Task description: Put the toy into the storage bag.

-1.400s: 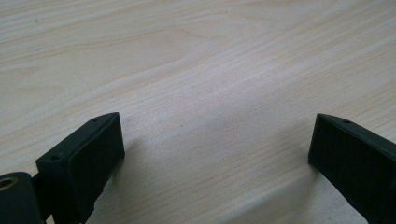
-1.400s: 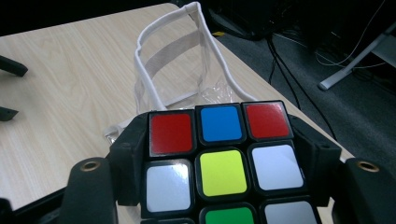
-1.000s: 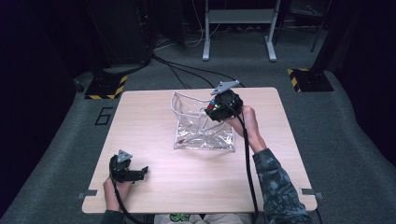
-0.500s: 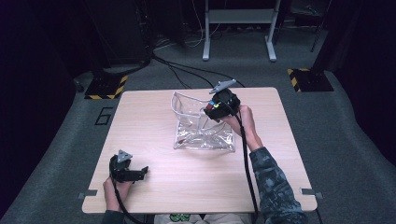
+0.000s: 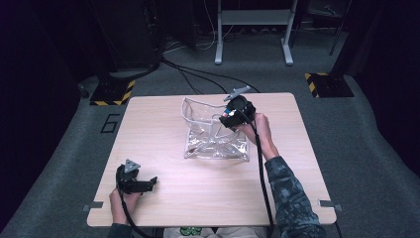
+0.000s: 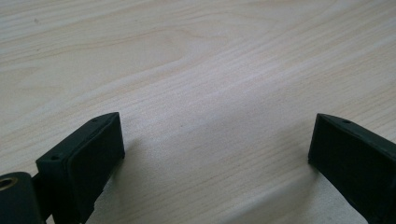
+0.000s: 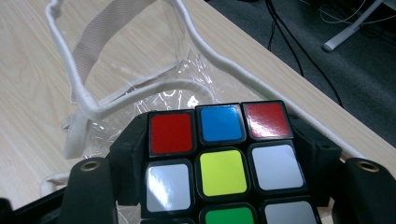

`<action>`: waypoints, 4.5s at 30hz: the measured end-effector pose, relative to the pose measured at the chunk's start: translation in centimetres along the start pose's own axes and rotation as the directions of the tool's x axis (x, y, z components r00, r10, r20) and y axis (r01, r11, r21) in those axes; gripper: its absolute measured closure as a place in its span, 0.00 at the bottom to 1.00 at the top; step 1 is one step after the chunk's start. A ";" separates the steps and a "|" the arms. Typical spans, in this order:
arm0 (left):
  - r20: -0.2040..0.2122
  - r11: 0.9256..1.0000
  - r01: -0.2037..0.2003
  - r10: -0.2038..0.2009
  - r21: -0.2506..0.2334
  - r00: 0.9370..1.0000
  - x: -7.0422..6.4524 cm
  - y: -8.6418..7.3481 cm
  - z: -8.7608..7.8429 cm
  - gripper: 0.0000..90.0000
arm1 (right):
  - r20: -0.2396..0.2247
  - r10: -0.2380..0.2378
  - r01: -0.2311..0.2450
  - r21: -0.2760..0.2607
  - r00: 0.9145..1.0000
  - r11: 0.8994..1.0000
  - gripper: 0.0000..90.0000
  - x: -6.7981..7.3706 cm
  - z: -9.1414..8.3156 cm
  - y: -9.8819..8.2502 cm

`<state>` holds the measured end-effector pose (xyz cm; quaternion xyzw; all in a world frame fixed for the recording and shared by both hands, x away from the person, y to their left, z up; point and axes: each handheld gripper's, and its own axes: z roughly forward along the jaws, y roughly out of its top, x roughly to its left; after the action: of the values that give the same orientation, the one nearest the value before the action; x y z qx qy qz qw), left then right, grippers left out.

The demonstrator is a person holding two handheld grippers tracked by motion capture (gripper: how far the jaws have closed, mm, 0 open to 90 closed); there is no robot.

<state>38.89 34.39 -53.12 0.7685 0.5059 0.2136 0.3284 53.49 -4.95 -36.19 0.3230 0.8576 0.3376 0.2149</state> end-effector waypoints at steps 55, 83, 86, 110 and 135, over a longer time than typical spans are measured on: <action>0.001 1.000 -0.002 0.002 0.003 1.000 0.1 0.0 0.0 0.04 | -0.014 0.009 -0.009 0.012 1.000 1.000 0.00 1.2 1.3 -0.6; 0.000 1.000 -0.003 0.003 0.004 1.000 0.1 0.0 0.0 0.04 | 0.069 0.057 -0.053 -0.062 0.996 0.997 0.00 0.4 -4.8 -5.6; 0.000 1.000 -0.003 0.003 0.004 1.000 0.1 0.0 0.0 0.04 | 0.084 0.061 -0.056 -0.065 0.995 0.996 0.00 0.1 -5.0 -6.5; 0.000 1.000 -0.002 0.002 0.003 1.000 0.1 0.0 0.0 0.04 | 0.153 0.188 -0.186 -0.026 0.970 0.982 0.00 -1.6 -5.6 -13.7; -0.001 1.000 -0.003 0.003 0.005 1.000 0.1 0.0 -0.1 0.04 | 0.195 0.318 -0.334 0.059 0.928 0.941 0.00 -1.9 -3.9 -22.4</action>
<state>38.91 34.49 -53.05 0.7702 0.5053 0.2129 0.3258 43.39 -20.63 -49.30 0.5001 0.7831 0.2982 0.2184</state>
